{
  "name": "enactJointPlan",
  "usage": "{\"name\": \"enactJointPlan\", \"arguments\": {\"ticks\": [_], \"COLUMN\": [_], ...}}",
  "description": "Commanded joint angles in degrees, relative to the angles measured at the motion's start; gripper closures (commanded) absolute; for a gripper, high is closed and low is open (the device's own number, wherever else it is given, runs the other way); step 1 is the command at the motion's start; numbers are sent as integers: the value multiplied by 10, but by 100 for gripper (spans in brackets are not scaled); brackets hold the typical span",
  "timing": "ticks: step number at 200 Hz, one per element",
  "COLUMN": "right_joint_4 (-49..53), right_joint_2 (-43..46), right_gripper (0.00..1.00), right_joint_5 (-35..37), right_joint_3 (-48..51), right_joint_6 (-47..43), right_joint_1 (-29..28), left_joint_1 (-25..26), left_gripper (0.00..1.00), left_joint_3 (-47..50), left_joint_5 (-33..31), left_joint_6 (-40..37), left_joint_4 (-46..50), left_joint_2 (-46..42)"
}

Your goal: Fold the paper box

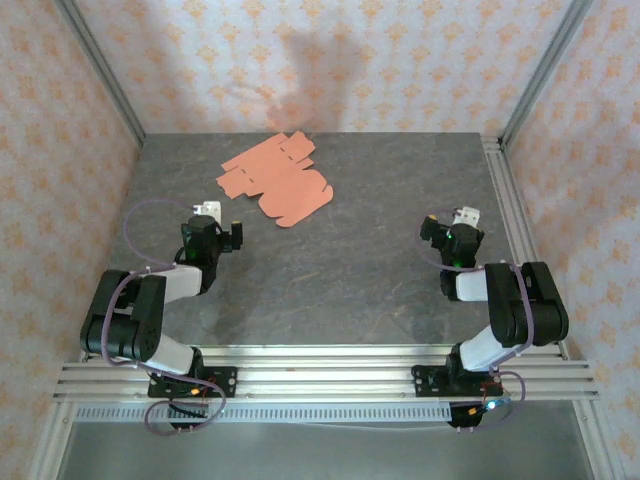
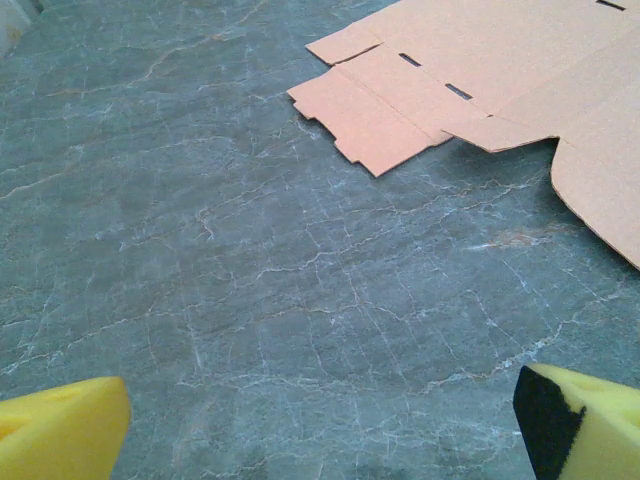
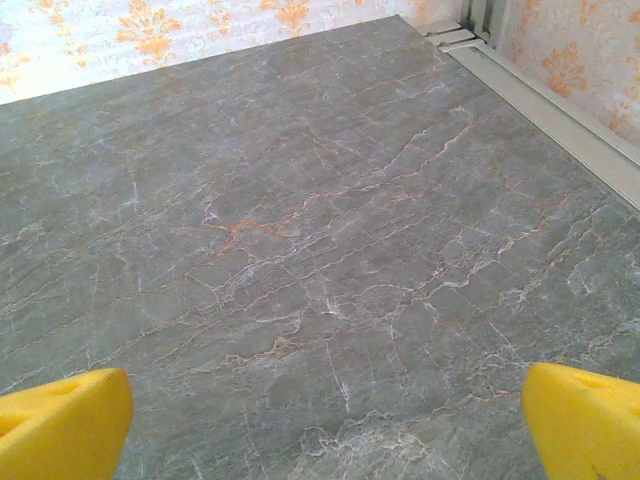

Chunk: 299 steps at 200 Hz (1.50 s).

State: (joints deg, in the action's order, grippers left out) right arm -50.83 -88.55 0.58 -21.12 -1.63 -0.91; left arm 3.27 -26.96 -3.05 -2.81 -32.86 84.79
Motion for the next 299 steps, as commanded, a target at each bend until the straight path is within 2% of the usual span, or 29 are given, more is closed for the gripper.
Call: {"name": "enactJointPlan", "arguments": {"ticks": [1,159,190,216,238,249,299], "right_joint_4": [-2,-1,-3,89,182,218,292], "right_joint_2": [-3,-3,27,110,179,204,269], "right_gripper": [1,1,1,1,1,1,1], "right_joint_5": [-4,-4,-8,-6,-17,-20,-28], "right_joint_3": [-12,-12,0,-6,-25,-35,-66], "right_joint_6": [-6,-6,-7,-17,-33,-34,-10], "right_joint_1": [2,3,2,2,-1,-5,-26], "left_joint_1": [-4,-4,-4,-3,7,10,39], "left_gripper": [0,0,0,0,0,0,0], "left_joint_3": [-14,-14,-14,-12,-78,-93,-113], "left_joint_5": [-5,-4,-5,-8,-57,-63,-89], "left_joint_6": [10,10,9,8,23,23,58], "left_joint_4": [-20,-19,-20,-21,112,135,202], "left_joint_2": [-2,-2,-2,-4,-21,-28,-113]}}
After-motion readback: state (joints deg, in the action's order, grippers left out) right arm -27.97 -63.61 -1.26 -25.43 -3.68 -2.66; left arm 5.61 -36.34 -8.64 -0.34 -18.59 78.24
